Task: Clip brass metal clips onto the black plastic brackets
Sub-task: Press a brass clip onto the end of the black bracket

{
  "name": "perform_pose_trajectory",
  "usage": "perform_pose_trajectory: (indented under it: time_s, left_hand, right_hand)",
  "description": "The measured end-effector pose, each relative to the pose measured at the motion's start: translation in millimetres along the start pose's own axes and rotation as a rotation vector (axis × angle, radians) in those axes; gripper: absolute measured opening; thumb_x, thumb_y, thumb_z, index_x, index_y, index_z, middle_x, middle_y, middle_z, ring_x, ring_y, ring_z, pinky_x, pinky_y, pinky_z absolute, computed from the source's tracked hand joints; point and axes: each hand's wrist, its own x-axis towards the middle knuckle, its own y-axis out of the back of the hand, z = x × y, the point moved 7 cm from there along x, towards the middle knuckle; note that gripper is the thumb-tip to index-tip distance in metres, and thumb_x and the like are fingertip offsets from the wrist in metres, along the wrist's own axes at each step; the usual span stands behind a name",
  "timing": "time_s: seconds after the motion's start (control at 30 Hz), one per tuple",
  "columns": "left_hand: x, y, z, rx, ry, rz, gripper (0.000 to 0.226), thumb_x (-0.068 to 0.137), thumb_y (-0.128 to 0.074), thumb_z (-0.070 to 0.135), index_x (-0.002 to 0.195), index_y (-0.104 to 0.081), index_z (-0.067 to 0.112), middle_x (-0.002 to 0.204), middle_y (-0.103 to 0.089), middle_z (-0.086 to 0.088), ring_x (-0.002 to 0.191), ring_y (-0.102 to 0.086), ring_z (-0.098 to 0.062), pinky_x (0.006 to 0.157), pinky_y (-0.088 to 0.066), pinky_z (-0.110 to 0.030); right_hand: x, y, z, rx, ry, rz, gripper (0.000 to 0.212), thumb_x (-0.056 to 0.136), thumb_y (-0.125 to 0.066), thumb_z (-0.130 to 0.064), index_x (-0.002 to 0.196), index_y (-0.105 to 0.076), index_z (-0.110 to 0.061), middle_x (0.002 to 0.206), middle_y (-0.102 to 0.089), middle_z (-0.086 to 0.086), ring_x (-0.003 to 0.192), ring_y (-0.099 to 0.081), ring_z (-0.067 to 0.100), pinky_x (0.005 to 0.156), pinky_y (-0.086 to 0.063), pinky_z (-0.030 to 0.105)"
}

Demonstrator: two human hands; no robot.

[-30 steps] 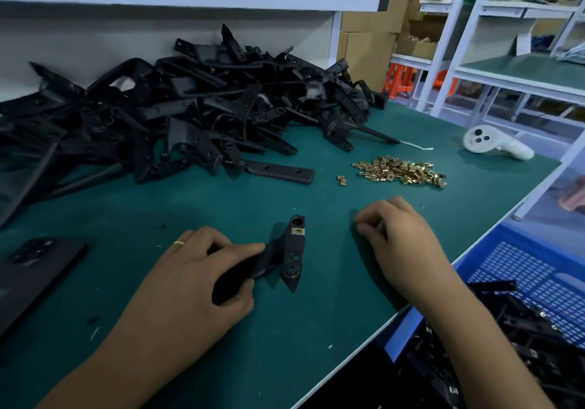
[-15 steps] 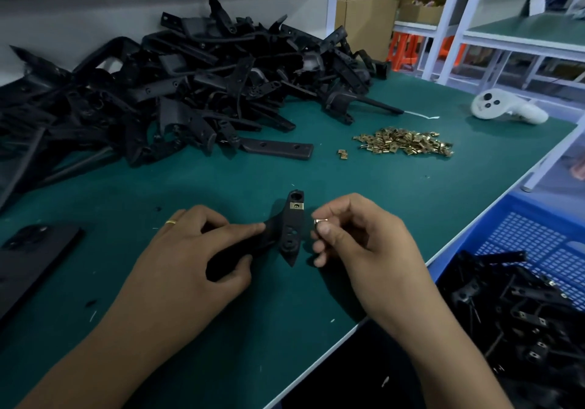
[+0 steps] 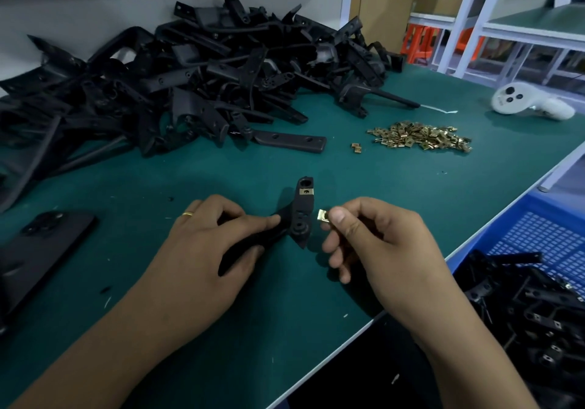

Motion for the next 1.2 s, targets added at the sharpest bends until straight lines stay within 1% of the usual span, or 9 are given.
perform_pose_trajectory:
  time_s: [0.1, 0.2, 0.33, 0.4, 0.47, 0.6, 0.73, 0.9, 1.2]
  left_hand:
    - [0.0, -0.1, 0.1, 0.004, -0.005, 0.0, 0.044, 0.092, -0.068, 0.028, 0.133, -0.067, 0.045, 0.108, -0.051, 0.016, 0.106, -0.05, -0.013, 0.093, -0.044, -0.034]
    - [0.7, -0.2, 2.4, 0.008, -0.02, 0.001, 0.043, 0.093, -0.067, 0.028, 0.133, -0.067, 0.043, 0.108, -0.052, 0.012, 0.103, -0.051, -0.015, 0.091, -0.045, -0.035]
    - [0.6, -0.4, 4.6, 0.005, -0.024, -0.002, 0.042, 0.093, -0.066, 0.03, 0.133, -0.067, 0.044, 0.108, -0.052, 0.011, 0.103, -0.051, -0.016, 0.089, -0.046, -0.038]
    - [1.2, -0.3, 5.5, 0.004, -0.023, -0.007, 0.042, 0.093, -0.064, 0.034, 0.133, -0.066, 0.046, 0.108, -0.051, 0.012, 0.103, -0.051, -0.015, 0.089, -0.046, -0.038]
    - [1.7, -1.2, 5.2, 0.004, -0.023, -0.013, 0.043, 0.094, -0.067, 0.029, 0.133, -0.066, 0.047, 0.108, -0.051, 0.013, 0.103, -0.05, -0.016, 0.09, -0.046, -0.038]
    - [1.6, -1.3, 4.1, -0.004, -0.012, -0.021, 0.044, 0.095, -0.067, 0.028, 0.133, -0.065, 0.049, 0.11, -0.05, 0.016, 0.106, -0.05, -0.015, 0.092, -0.045, -0.035]
    - [1.9, -1.6, 3.8, -0.003, -0.005, -0.025, 0.041, 0.096, -0.065, 0.03, 0.132, -0.065, 0.049, 0.111, -0.05, 0.015, 0.106, -0.05, -0.014, 0.092, -0.044, -0.036]
    - [1.9, 0.0, 4.9, -0.022, 0.01, -0.038, 0.042, 0.093, -0.051, 0.046, 0.132, -0.066, 0.048, 0.11, -0.051, 0.015, 0.106, -0.05, -0.015, 0.092, -0.044, -0.035]
    - [1.5, -0.3, 2.8, -0.027, 0.029, -0.06, 0.043, 0.093, -0.048, 0.05, 0.133, -0.064, 0.052, 0.11, -0.05, 0.018, 0.106, -0.049, -0.015, 0.09, -0.045, -0.034]
  right_hand:
    - [1.0, -0.2, 1.7, -0.018, -0.011, 0.004, 0.031, 0.103, -0.059, -0.025, 0.076, -0.069, -0.015, 0.063, -0.067, 0.002, 0.048, -0.055, 0.013, 0.048, -0.045, 0.022]
    - [2.2, -2.4, 4.6, -0.105, -0.024, 0.014, 0.028, 0.103, -0.058, -0.031, 0.079, -0.068, -0.022, 0.066, -0.069, 0.0, 0.053, -0.057, 0.009, 0.049, -0.043, 0.023]
    - [4.6, -5.1, 7.3, -0.119, -0.062, 0.013, 0.029, 0.103, -0.058, -0.036, 0.079, -0.068, -0.022, 0.064, -0.068, -0.003, 0.054, -0.057, 0.009, 0.051, -0.041, 0.023]
    - [6.3, -8.9, 7.9, -0.122, -0.087, -0.02, 0.031, 0.103, -0.057, -0.036, 0.078, -0.067, -0.021, 0.062, -0.065, -0.005, 0.053, -0.054, 0.009, 0.052, -0.04, 0.024]
    - [7.8, -12.2, 7.6, -0.116, -0.103, -0.048, 0.033, 0.104, -0.055, -0.034, 0.076, -0.066, -0.019, 0.06, -0.06, -0.006, 0.051, -0.05, 0.009, 0.05, -0.039, 0.021]
    - [10.4, -11.1, 8.0, -0.012, -0.149, -0.049, 0.038, 0.105, -0.056, -0.03, 0.07, -0.066, -0.02, 0.057, -0.054, -0.004, 0.048, -0.045, 0.01, 0.044, -0.035, 0.017]
    - [10.4, -10.8, 8.9, 0.016, -0.155, -0.061, 0.038, 0.105, -0.055, -0.029, 0.069, -0.066, -0.021, 0.058, -0.054, -0.002, 0.048, -0.044, 0.01, 0.045, -0.034, 0.018]
    - [9.7, -9.8, 7.8, 0.011, -0.147, -0.049, 0.038, 0.105, -0.055, -0.028, 0.07, -0.067, -0.021, 0.059, -0.054, -0.003, 0.048, -0.045, 0.01, 0.045, -0.034, 0.019]
    - [9.7, -9.0, 7.5, -0.022, -0.126, -0.048, 0.036, 0.105, -0.055, -0.028, 0.072, -0.066, -0.016, 0.057, -0.053, -0.004, 0.048, -0.044, 0.01, 0.044, -0.033, 0.018]
